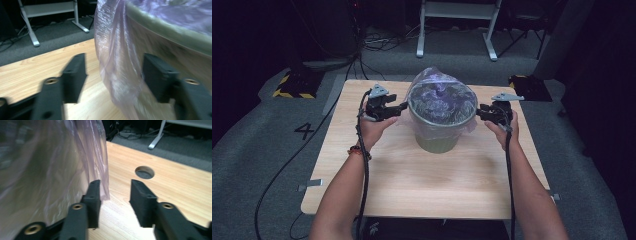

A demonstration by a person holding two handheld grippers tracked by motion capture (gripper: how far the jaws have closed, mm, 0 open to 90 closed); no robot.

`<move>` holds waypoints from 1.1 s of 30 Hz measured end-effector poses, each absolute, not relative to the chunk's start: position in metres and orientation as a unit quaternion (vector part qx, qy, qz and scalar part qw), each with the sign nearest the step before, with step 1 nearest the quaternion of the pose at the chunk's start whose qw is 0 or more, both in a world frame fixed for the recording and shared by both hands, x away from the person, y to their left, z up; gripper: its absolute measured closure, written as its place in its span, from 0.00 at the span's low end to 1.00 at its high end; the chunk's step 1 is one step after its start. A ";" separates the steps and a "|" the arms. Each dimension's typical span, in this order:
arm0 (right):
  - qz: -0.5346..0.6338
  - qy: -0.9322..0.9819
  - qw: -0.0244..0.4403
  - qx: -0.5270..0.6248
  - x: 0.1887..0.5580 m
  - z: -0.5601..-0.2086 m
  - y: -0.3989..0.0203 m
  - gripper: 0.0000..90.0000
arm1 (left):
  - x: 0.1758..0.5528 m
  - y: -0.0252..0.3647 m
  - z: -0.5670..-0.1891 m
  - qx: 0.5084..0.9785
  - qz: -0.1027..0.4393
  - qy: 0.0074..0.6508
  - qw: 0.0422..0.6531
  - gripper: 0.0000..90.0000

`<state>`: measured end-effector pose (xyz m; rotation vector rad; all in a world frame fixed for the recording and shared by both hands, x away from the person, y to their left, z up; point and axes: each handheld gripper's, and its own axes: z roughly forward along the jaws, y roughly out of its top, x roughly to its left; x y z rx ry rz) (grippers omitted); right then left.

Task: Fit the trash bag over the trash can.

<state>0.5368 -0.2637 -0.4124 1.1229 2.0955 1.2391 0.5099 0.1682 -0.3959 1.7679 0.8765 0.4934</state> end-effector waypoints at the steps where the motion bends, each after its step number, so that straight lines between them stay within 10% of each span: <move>1: 0.452 0.759 0.232 0.407 0.533 -0.411 -0.267 0.57 | 0.506 0.169 -0.396 0.745 0.203 0.357 0.526 0.35; 18: 0.452 0.814 0.287 0.224 0.456 -0.413 -0.241 0.33 | 0.451 0.116 -0.427 0.831 0.196 0.237 0.464 0.29; 22: 0.447 0.803 0.324 0.223 0.455 -0.414 -0.234 0.47 | 0.448 0.111 -0.425 0.829 0.221 0.235 0.458 0.38; 28: 0.442 0.806 0.342 0.192 0.452 -0.413 -0.228 0.95 | 0.445 0.114 -0.415 0.826 0.254 0.218 0.455 0.98; 33: 0.433 0.817 0.329 0.188 0.449 -0.417 -0.228 1.00 | 0.445 0.111 -0.428 0.850 0.238 0.205 0.424 1.00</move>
